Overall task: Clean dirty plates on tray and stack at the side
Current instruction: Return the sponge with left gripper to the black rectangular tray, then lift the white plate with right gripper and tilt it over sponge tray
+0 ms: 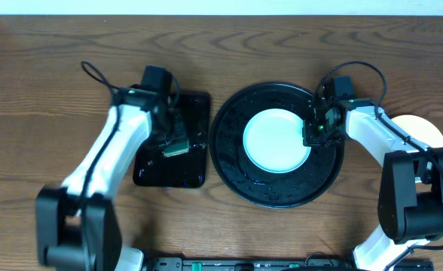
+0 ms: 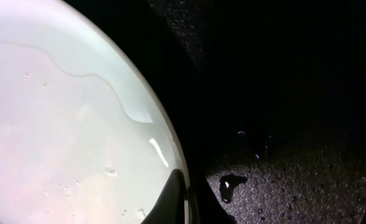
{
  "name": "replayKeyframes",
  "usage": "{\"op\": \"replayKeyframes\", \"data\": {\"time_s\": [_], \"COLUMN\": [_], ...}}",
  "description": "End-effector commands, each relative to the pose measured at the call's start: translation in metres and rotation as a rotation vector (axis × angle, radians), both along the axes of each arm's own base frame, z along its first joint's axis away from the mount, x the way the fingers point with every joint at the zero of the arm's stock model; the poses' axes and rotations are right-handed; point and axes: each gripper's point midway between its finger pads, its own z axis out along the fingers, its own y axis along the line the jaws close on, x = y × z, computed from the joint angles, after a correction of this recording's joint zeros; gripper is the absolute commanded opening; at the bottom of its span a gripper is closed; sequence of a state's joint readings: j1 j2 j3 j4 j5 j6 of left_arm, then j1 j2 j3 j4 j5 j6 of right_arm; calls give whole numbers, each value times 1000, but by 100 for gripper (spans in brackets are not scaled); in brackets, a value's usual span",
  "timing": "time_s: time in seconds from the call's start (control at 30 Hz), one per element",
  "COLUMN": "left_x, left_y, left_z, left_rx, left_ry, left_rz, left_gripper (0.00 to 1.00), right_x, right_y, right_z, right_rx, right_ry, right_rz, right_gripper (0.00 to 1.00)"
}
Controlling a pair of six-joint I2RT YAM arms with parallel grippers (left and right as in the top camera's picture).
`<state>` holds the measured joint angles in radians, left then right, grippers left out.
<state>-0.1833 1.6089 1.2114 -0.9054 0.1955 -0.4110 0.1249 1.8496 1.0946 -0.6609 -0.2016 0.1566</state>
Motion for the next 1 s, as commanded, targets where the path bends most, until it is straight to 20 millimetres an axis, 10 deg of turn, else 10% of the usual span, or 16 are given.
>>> {"op": "replayKeyframes", "data": {"time_s": [0.0,0.23,0.5,0.97], "left_x": [2,-19,-27,-27], "left_y": [0,5,7,7], "left_z": [52,107,126,125], "left_rx": [-46,-59,-69,-68], "left_ry": [-155,-318,-384,-381], "left_rz": [-24,-39,-39,-39], "left_gripper": [57,71,80,81], "right_x": [-3,13,27,37], "right_y": [7,18,77,213], "right_z": [-2,59,150,171], "right_rx": [26,-2,69,-15], "right_ry": [18,-127,-408,-763], "right_rz": [14,66,200,407], "right_gripper": [1,1,1,1]}}
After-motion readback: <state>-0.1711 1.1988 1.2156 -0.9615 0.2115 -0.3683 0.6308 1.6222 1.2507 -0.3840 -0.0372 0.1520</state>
